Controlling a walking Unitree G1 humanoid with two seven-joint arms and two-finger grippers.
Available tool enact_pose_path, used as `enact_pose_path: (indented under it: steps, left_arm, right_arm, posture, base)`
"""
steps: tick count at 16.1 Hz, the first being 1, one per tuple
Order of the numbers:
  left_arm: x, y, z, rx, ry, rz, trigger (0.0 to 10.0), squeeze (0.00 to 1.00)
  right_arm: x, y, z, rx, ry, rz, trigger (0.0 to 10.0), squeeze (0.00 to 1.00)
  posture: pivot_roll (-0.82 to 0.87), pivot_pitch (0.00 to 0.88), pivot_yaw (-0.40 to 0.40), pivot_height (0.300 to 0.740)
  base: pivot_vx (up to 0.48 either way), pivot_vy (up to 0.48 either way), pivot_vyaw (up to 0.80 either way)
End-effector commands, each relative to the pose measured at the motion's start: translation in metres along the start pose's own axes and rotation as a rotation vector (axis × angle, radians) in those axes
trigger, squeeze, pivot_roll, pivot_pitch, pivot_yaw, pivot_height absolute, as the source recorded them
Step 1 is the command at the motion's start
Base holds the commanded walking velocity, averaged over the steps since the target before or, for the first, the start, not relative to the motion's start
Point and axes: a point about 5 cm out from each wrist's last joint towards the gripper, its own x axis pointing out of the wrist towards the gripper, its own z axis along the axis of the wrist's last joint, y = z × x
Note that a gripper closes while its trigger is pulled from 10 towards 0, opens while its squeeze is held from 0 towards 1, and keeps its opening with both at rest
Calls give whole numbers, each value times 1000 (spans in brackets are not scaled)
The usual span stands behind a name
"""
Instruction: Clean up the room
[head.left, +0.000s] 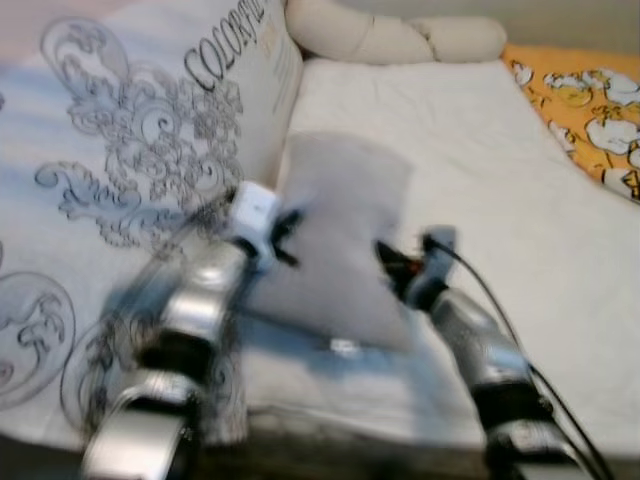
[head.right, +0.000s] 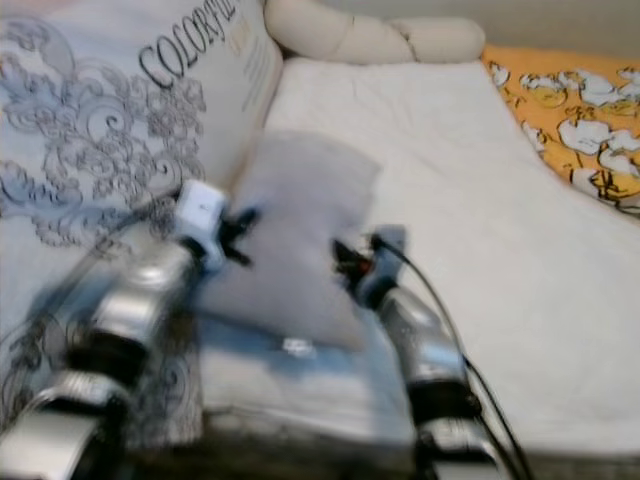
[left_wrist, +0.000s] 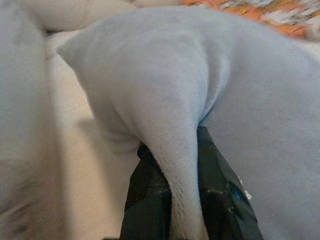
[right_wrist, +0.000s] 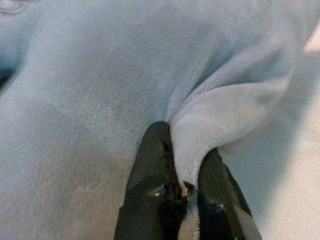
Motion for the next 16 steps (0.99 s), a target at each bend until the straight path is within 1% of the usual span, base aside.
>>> enact_pose_path:
  steps: [1, 3, 5, 6, 7, 8, 10, 11, 12, 13, 14, 15, 16]
  left_arm:
    - [-2, 13, 14, 35, -47, 32, 10000, 0]
    - [-1, 14, 14, 57, -39, 39, 10000, 0]
    - [0, 15, 14, 108, -28, 42, 10000, 0]
    - [1, 15, 16, 147, -27, 35, 10000, 0]
    - [3, 15, 18, 188, -29, 25, 10000, 0]
    - [3, 16, 18, 191, -25, 24, 10000, 0]
    - [6, 19, 18, 238, 2, 35, 10000, 0]
    - [8, 22, 18, 294, 21, 56, 10000, 0]
    - [9, 22, 18, 316, 26, 61, 10000, 0]
    - [10, 25, 18, 383, 41, 70, 10000, 0]
    - [11, 28, 19, 394, 44, 81, 10000, 0]
    - [11, 35, 22, 434, 50, 108, 10000, 0]
    - [11, 38, 24, 452, 54, 118, 10000, 0]
  right_arm:
    - [6, 11, 7, -7, -34, 44, 10000, 0]
    - [5, 11, 7, 19, -40, 51, 10000, 0]
    - [4, 8, 6, 45, -41, 29, 10000, 0]
    - [4, 0, 5, 59, -46, -32, 10000, 859]
    - [2, -8, 7, 61, -70, -96, 10000, 1000]
    - [1, -10, 7, 61, -78, -114, 10000, 1000]
    - [-1, -12, 6, 59, -81, -117, 10000, 1000]
    - [-3, -14, 5, 45, -78, -115, 10000, 1000]
    - [-4, -15, 5, 36, -76, -112, 10000, 1000]
    - [-8, -18, 5, -4, -66, -79, 10000, 1000]
    - [-11, -19, 7, -47, -66, -61, 10000, 1000]
    - [-17, -19, 14, -76, -88, 10, 10000, 1000]
    - [-20, -19, 17, -90, -93, 47, 10000, 1000]
  posture:
    - [39, 0, 2, 740]
    - [36, 0, 7, 740]
    - [35, 0, 8, 740]
    - [35, 0, 9, 740]
    - [36, 0, 8, 740]
    - [35, 0, 9, 740]
    - [33, 0, 11, 740]
    - [30, 0, 15, 740]
    - [28, 0, 20, 740]
    - [26, 0, 24, 740]
    - [22, 0, 29, 740]
    - [19, 0, 35, 740]
    - [15, 0, 39, 740]
  base:
    - [368, 0, 0]
    - [326, 0, 0]
    - [0, 0, 0]
    - [0, 0, 0]
    - [0, 0, 0]
    - [0, 0, 0]
    - [0, 0, 0]
    - [0, 0, 0]
    - [0, 0, 0]
    - [0, 0, 0]
    - [0, 0, 0]
    - [0, 0, 0]
    - [0, 0, 0]
